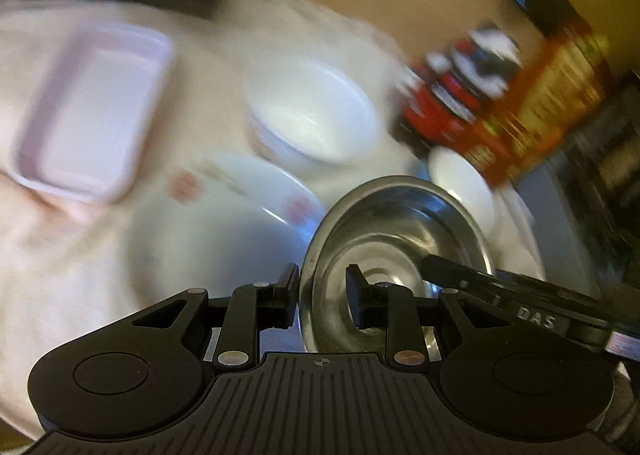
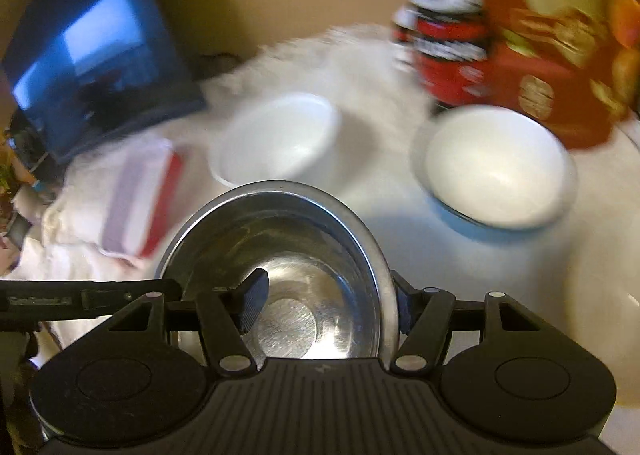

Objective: Organize plates and bowls

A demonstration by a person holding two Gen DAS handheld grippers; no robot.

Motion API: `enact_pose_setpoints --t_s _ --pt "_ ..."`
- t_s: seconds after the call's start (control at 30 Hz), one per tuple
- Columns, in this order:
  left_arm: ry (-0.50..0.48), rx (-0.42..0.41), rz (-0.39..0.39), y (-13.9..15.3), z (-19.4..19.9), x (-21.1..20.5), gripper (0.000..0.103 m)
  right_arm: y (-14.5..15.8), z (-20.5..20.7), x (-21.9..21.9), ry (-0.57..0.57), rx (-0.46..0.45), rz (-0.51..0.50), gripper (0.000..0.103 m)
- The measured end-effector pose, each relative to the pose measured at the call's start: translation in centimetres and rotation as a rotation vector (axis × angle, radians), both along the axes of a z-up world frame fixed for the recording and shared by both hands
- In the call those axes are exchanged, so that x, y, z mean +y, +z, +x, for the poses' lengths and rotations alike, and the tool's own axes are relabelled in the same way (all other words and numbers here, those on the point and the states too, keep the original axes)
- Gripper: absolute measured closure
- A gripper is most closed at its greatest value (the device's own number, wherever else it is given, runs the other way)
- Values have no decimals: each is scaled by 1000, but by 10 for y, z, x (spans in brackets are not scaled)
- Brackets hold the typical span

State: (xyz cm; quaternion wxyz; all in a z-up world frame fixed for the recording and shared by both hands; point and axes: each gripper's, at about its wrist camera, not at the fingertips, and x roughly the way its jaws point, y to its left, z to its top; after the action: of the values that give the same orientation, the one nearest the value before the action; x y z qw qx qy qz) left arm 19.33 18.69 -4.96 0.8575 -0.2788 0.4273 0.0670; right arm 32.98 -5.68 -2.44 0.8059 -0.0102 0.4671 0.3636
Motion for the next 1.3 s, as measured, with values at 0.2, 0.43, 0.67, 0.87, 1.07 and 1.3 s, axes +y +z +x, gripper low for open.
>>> enact_pose_setpoints --t_s 0.2,0.43,0.67,0.87,1.07,1.3 --pt "149 38 55 -15 -11 61 75 -27 2 82 94 46 -43 39" --pt "159 89 141 -35 -11 80 81 -42 -3 114 126 -53 -123 39" --pt "125 142 214 -48 -4 75 64 -33 -3 102 121 -161 -129 32" --pt "158 157 97 -65 7 87 68 -47 7 89 64 -101 -150 29" --pt "147 177 27 -78 15 84 70 -70 13 84 81 147 -98 26" --pt "160 216 -17 -77 15 77 63 -66 9 79 99 163 -123 26"
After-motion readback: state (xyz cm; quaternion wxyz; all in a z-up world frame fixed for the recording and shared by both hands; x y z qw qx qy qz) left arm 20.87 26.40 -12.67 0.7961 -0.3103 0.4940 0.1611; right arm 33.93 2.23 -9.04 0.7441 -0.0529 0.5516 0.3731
